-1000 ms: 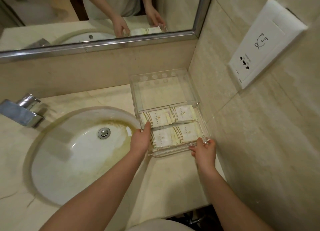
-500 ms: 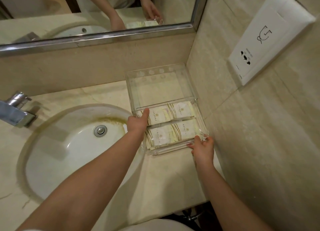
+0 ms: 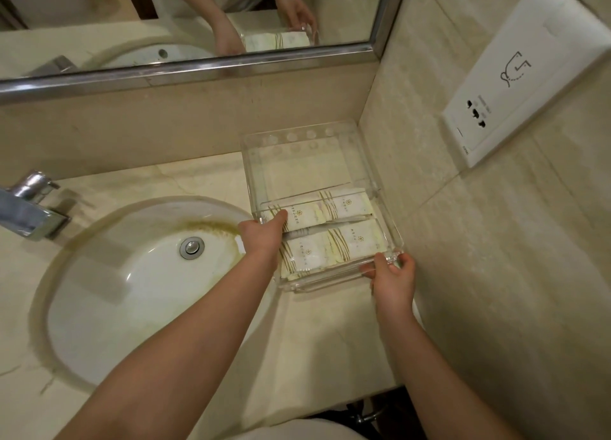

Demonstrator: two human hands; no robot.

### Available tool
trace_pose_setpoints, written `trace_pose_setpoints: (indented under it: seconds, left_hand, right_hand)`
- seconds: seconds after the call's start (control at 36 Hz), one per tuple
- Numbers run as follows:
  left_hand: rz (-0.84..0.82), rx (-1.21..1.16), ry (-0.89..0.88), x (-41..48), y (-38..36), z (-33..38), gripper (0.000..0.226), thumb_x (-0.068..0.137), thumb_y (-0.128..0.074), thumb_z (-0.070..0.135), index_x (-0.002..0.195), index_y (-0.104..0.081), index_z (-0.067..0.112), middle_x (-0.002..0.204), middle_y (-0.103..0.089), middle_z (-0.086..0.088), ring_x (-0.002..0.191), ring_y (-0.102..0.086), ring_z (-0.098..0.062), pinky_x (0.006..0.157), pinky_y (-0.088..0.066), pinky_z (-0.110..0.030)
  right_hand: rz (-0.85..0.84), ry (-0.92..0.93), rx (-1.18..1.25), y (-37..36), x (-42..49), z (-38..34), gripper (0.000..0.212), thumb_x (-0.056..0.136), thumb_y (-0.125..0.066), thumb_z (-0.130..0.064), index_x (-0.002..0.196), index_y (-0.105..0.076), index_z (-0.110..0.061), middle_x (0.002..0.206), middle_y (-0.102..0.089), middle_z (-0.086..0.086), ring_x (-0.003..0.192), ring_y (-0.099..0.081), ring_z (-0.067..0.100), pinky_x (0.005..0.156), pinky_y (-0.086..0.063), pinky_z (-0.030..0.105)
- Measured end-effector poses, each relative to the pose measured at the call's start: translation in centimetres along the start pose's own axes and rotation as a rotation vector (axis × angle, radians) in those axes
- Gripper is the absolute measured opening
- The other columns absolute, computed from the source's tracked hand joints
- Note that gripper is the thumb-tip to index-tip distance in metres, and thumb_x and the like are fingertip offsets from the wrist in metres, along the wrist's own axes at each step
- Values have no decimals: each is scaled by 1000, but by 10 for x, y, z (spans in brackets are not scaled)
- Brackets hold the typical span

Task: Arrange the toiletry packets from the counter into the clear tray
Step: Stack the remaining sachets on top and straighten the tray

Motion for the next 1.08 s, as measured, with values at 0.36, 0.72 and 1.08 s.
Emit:
trace_pose_setpoints:
  seconds: [0.36, 0.72, 1.08]
  left_hand:
    - [-30, -170, -116, -19, 26, -8, 60, 83, -71, 19, 134, -40, 20, 121, -63, -5, 107, -61, -17, 97, -45, -34]
    - [-141, -75, -33, -14, 12, -13, 63, 82, -72, 41, 133, -45, 17, 119, -58, -1, 102, -58, -17, 88, -48, -38]
    - [-91, 110, -78, -16, -2, 3, 79, 74, -76, 46, 136, -40, 15, 120, -54, 0, 103, -54, -20, 85, -44, -32]
  right_hand:
    - [25, -95, 157, -7, 1, 8, 36, 92, -60, -4, 123, -48, -20, 95, -66, 15, 55, -59, 11, 58, -52, 24]
    - [-4, -98, 173, -26, 1, -2, 38, 93, -59, -8, 124, -44, -25, 83, -65, 6, 69, -63, 17, 75, -55, 31]
    - [-27, -105, 165, -29, 2, -2, 37, 94, -60, -10, 124, -43, -23, 99, -66, 15, 63, -65, 14, 60, -53, 22]
Point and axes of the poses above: each hand's wrist, its own x-axis towards the middle knuckle, its own y-axis out of the back of the hand, z = x × y, the point moved 10 cm from there along x, towards the middle knuckle
